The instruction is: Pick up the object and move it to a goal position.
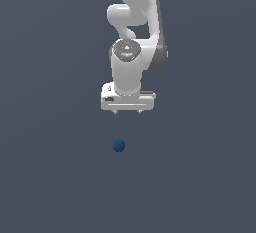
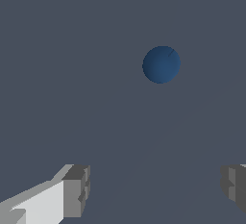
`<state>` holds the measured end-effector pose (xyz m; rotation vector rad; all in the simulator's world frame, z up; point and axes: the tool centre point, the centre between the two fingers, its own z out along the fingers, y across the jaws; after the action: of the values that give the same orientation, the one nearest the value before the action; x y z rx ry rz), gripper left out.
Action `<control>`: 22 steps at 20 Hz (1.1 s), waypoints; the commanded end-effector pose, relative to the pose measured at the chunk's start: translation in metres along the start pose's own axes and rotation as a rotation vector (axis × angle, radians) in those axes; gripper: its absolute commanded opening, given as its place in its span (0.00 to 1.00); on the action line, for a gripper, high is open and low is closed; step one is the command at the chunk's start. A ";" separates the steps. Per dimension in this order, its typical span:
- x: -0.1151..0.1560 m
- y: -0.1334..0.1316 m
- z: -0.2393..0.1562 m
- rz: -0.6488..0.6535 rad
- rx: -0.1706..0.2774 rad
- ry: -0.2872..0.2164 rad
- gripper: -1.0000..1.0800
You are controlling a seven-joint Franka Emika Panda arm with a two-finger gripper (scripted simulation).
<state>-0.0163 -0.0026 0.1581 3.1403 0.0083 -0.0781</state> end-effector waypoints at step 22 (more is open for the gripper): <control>0.017 -0.020 0.010 0.069 0.023 -0.008 0.96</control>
<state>-0.0056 0.0205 0.1509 3.1612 -0.0637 -0.0951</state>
